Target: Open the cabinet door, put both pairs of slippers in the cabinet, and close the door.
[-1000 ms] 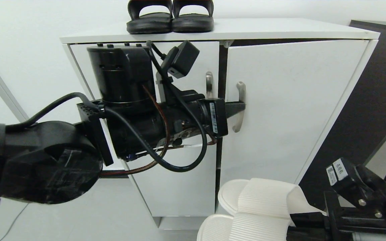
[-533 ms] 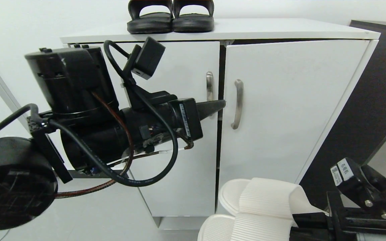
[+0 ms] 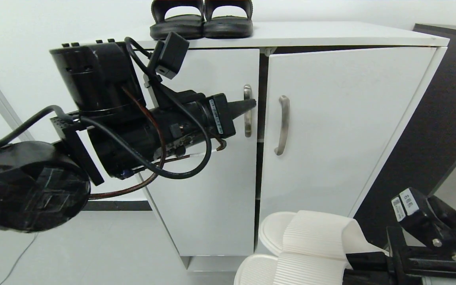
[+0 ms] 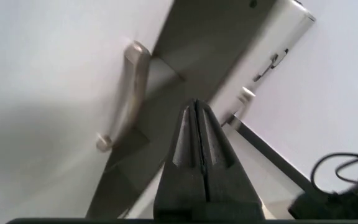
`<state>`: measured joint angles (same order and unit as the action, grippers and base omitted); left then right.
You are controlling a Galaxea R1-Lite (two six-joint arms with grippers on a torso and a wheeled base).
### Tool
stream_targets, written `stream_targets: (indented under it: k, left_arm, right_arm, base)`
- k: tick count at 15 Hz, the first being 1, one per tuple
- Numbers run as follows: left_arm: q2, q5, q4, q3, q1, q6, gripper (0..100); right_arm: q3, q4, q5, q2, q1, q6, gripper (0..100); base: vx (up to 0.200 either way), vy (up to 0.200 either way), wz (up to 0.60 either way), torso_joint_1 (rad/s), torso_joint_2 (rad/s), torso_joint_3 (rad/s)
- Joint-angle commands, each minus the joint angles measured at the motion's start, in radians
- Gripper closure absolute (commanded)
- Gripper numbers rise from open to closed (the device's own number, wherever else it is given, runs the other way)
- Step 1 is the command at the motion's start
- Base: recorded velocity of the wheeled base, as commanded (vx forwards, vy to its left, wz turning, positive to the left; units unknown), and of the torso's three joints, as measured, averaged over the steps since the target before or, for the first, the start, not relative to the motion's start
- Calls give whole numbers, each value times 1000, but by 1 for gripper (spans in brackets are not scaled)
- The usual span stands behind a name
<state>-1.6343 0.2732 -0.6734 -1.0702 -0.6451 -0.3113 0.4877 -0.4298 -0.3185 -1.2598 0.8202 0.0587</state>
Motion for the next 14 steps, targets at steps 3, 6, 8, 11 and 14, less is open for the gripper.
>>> stream_targets:
  k: [3,6,8,11,14]
  left_arm:
    - [-68,4,5,-74,2,0,100]
    - [-102,6,6,-112,-4,0,100]
    - [-118,6,9,-132,-4,0,100]
    - [-147,8,5,-154,-4,0,100]
    - [-153,9,2,-160,-7,0,100]
  right_arm:
    - [-6,0,-1,-4,0,15,100]
    - [-6,0,-1,-4,0,15,100]
    - [-11,0,-1,-4,8,15,100]
    - [-18,0,-1,-6,20,16,100]
    - [-21,2,-1,-7,23,16,100]
  base:
    - [0,0,0,0,0,0]
    - [0,0,0,0,0,0]
    - [0,0,0,0,0,0]
    - [0,0,0,0,0,0]
    - [0,0,0,0,0,0]
